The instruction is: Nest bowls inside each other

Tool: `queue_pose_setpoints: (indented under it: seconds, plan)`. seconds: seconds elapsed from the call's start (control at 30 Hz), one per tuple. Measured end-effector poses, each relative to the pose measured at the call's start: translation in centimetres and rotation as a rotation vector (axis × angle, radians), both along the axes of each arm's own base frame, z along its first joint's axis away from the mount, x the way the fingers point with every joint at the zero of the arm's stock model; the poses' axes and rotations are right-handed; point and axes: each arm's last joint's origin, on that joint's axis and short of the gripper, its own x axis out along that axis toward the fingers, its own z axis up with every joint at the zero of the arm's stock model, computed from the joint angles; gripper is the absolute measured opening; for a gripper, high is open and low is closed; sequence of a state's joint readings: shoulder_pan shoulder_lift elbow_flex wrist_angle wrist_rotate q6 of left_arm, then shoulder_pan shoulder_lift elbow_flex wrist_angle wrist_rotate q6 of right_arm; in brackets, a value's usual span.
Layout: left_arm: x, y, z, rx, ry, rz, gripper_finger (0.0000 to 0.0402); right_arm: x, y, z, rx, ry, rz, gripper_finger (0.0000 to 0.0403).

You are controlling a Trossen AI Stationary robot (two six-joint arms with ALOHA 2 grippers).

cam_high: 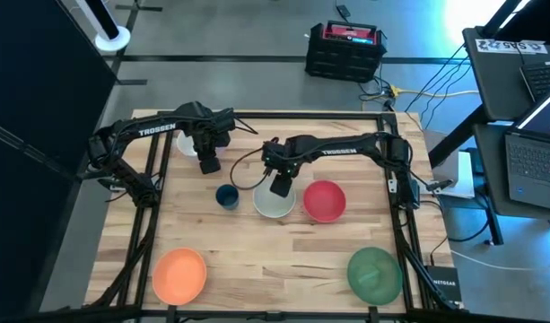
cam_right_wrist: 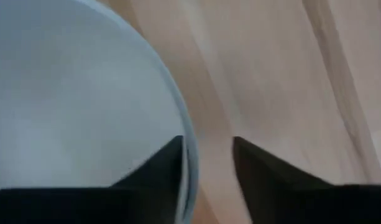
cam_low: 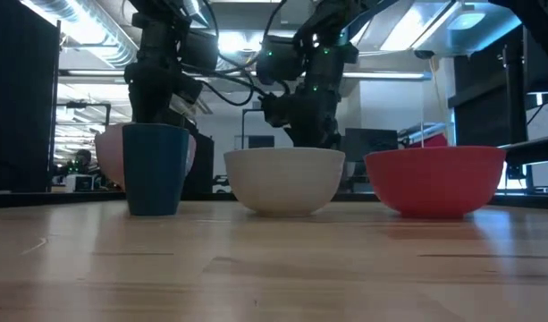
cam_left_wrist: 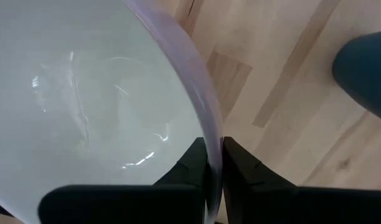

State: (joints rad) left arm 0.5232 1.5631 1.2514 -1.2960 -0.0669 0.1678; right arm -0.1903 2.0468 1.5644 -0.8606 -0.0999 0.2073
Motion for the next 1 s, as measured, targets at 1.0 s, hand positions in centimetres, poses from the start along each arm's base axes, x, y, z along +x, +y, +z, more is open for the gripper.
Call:
queue_pose_setpoints:
  seconds: [1.0]
  plan:
    - [0.1, 0.0, 0.0, -0.012, -0.024, -0.013, 0.0002, -15.0, -13.1, -0.4, 0.080, 0.182, -0.340, 0.0000]
